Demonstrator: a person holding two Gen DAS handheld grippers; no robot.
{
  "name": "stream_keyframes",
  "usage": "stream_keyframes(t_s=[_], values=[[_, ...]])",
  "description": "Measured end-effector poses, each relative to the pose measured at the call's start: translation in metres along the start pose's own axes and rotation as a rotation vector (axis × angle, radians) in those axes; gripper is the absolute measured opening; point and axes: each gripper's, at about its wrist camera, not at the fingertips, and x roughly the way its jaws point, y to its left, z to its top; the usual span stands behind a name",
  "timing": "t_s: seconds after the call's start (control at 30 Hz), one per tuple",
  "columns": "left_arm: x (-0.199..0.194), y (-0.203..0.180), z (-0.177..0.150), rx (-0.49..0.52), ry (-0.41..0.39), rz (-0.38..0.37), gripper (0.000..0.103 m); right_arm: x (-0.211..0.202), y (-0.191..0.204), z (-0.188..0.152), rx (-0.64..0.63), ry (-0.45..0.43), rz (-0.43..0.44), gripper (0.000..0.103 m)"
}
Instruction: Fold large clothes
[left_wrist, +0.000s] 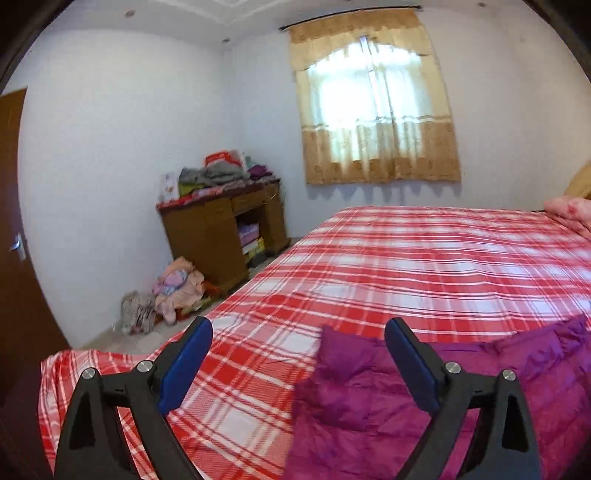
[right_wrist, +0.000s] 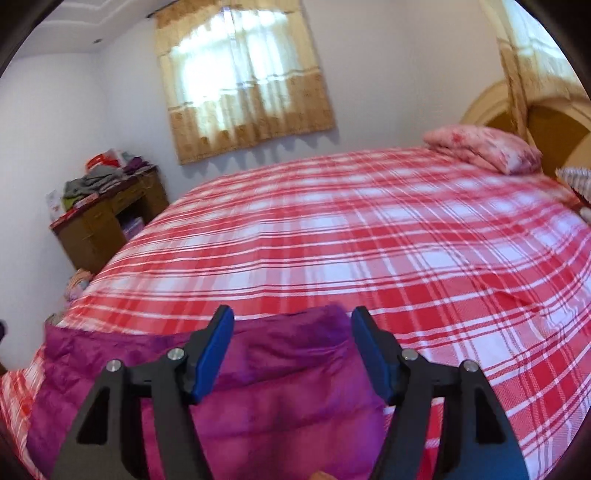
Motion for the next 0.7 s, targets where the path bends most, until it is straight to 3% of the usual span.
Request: stream_keyframes(t_s=[0.17, 0.3, 0.4, 0.47, 0.53, 0.7], values=[[0.020, -0.053, -0.010, 0.147, 0.028, -0.049, 0.095, 0.008, 0.071, -0.017, -0.142, 0.080, 0.118, 0.060], [0.066, -0.077, -0.030, 0.227, 0.110, -0.015, 0.095, 0.039, 0.104, -0.041, -0.249, 0.148, 0.161, 0.057], [0.099, -0.080, -0.049, 0.226, 0.209, 0.020, 0.095, 0.064, 0.099, -0.055, -0.262, 0.187, 0.121, 0.057], [0.119, -0.073, -0.060, 0.175, 0.284, 0.004, 0.095, 0.078, 0.085, -0.060, -0.211, 0.216, 0.118, 0.057], [0.125, -0.071, -0.066, 0.140, 0.299, -0.013, 0.095, 0.083, 0.078, -0.060, -0.184, 0.216, 0.121, 0.057], [0.134, -0.079, -0.070, 0.162, 0.315, -0.011, 0.095, 0.090, 0.073, -0.064, -0.166, 0.228, 0.131, 0.057]])
